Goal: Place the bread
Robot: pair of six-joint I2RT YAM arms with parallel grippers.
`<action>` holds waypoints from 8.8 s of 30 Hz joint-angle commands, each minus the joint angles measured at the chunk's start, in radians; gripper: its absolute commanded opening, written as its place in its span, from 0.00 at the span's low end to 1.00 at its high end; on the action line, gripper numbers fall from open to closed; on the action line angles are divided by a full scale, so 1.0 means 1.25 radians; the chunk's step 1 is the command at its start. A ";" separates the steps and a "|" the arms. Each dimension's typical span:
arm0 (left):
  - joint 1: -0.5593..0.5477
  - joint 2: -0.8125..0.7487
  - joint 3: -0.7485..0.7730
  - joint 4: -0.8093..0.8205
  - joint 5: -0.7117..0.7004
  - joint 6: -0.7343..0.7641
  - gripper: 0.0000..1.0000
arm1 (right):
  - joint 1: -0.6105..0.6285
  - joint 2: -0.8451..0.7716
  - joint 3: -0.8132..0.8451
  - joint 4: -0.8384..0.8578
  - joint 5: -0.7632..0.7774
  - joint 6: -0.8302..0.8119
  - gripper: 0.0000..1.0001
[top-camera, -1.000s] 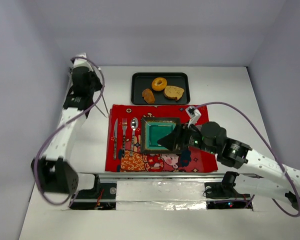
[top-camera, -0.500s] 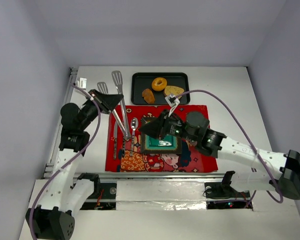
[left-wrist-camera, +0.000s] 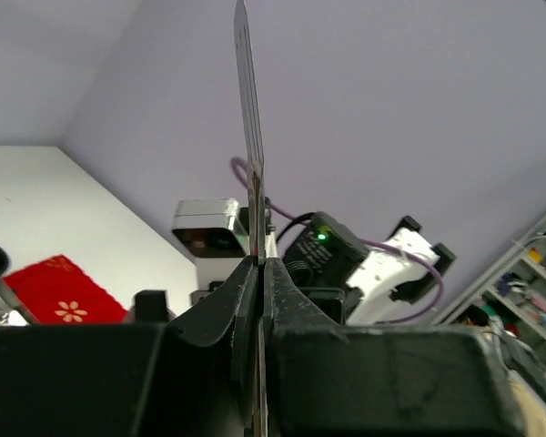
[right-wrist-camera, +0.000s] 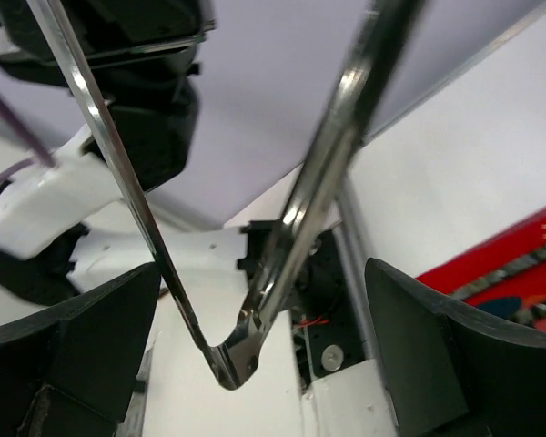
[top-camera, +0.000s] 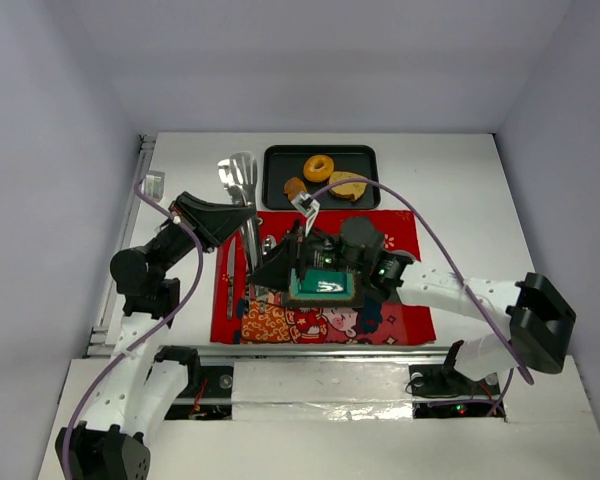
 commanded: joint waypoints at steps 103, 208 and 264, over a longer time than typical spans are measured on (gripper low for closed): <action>-0.111 -0.282 0.011 -0.804 -0.403 0.664 0.79 | -0.317 0.468 0.624 -0.963 0.342 -0.341 0.50; -0.141 -0.266 0.011 -0.810 -0.417 0.661 0.79 | -0.533 0.629 0.703 -0.843 0.019 -0.236 0.39; -0.126 -0.212 0.008 -0.803 -0.399 0.661 0.78 | -0.329 -0.216 -0.098 -0.657 0.169 -0.056 0.52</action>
